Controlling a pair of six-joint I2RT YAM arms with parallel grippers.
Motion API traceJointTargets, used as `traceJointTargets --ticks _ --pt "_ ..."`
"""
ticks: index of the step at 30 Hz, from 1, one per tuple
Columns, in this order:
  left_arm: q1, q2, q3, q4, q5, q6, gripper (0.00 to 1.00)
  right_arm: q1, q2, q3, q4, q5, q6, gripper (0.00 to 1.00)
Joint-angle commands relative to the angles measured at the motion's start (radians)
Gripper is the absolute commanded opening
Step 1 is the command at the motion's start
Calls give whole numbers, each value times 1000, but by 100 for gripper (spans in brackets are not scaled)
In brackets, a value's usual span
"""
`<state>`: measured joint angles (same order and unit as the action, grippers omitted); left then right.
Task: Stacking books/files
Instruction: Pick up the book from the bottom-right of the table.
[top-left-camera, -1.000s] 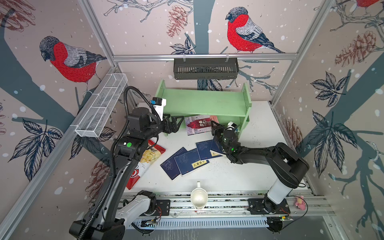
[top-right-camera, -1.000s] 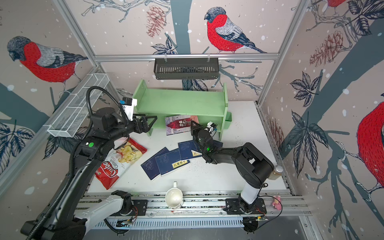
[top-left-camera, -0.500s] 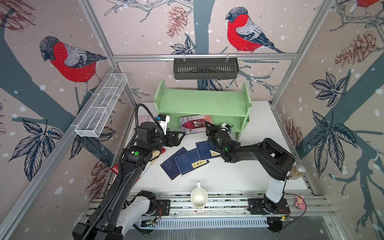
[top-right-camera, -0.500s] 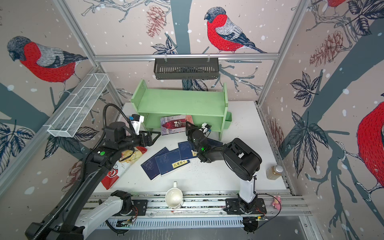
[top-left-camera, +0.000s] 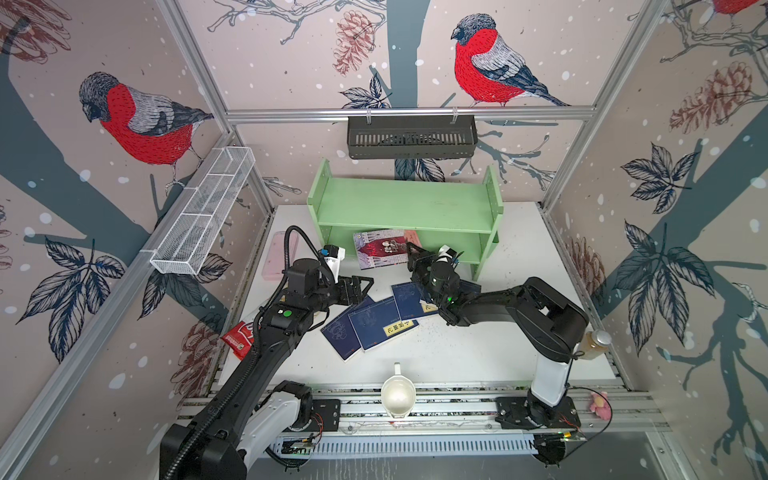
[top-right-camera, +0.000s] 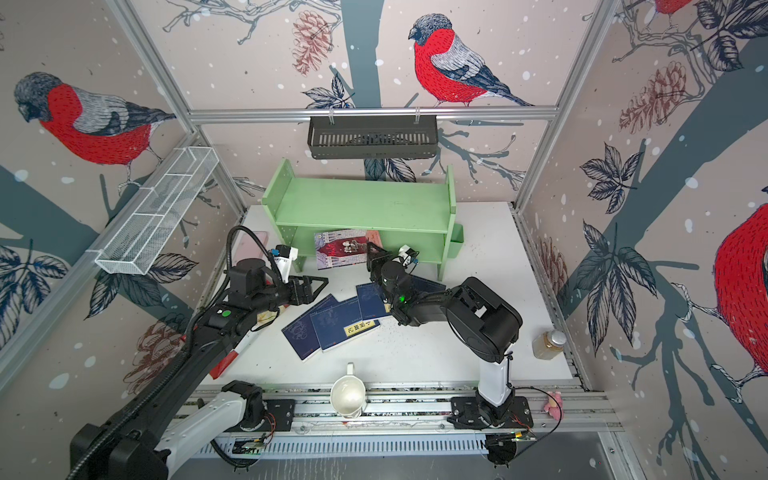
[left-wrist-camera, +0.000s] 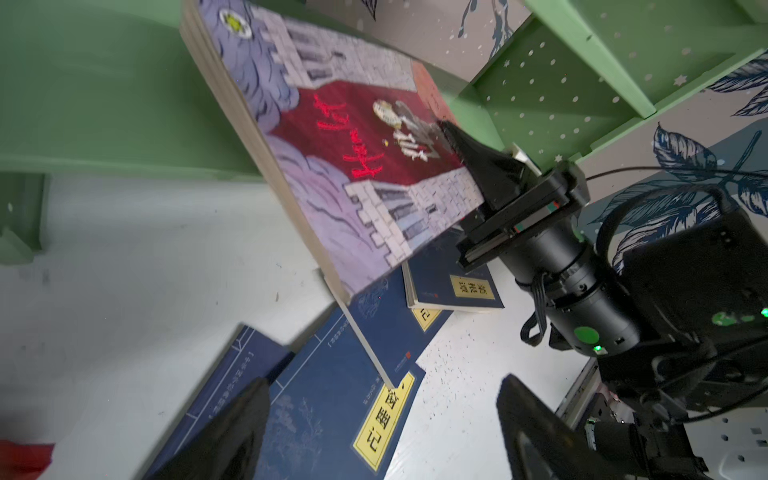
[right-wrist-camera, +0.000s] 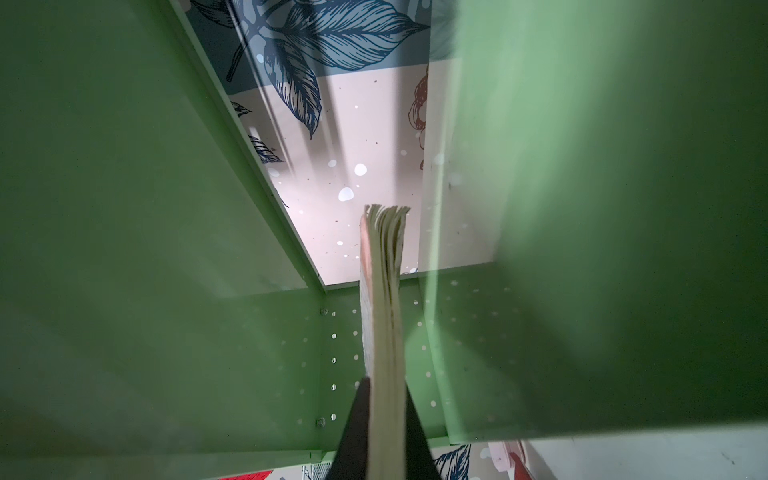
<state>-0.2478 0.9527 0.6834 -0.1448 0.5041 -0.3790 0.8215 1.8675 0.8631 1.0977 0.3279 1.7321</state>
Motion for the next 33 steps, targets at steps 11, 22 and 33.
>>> traceJointTargets --ticks 11,22,33 --pt "14 97 -15 209 55 -161 72 13 -13 -23 65 -11 39 0" --pt "26 182 27 221 74 -193 25 10 17 -41 114 -53 79 1" --pt "41 206 65 195 45 -233 0 -1 28 -39 128 -103 90 10"
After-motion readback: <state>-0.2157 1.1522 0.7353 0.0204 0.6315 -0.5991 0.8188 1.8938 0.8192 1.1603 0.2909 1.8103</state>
